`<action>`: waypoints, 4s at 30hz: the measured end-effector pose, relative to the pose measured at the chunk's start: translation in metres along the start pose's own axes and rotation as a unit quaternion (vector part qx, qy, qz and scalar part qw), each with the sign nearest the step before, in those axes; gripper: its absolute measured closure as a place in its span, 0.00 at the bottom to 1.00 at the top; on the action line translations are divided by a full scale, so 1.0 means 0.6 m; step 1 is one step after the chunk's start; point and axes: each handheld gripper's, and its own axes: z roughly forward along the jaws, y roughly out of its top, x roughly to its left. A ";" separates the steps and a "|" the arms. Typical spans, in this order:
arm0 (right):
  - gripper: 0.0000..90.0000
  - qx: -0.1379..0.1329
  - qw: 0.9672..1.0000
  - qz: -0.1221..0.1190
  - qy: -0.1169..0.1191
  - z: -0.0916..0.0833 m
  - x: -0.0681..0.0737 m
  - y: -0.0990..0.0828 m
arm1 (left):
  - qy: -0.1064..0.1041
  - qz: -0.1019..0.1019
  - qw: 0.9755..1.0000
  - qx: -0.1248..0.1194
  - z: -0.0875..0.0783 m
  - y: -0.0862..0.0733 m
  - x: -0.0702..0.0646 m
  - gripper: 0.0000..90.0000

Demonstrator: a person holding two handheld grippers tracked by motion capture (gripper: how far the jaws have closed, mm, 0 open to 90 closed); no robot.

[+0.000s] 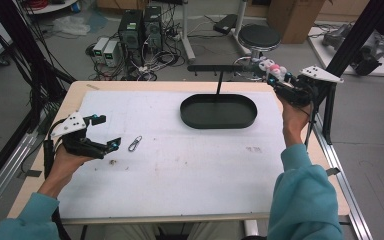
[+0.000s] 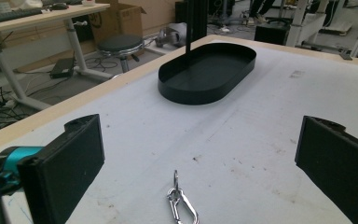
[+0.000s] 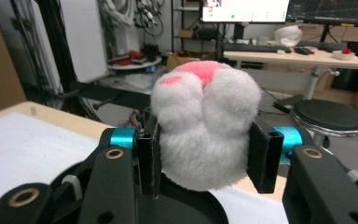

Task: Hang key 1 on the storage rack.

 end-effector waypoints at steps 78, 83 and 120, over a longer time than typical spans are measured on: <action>0.59 0.132 0.991 -0.005 -0.009 0.050 -0.019 -0.095 | 0.015 -0.003 1.000 -0.025 -0.011 -0.015 -0.003 0.02; 0.58 0.156 0.988 -0.005 -0.001 0.059 -0.015 -0.103 | 0.015 -0.002 1.000 -0.026 -0.013 -0.015 -0.002 0.02; 0.01 0.068 0.986 0.000 0.154 0.018 0.056 -0.080 | 0.047 0.004 0.998 -0.037 -0.021 -0.019 -0.021 0.02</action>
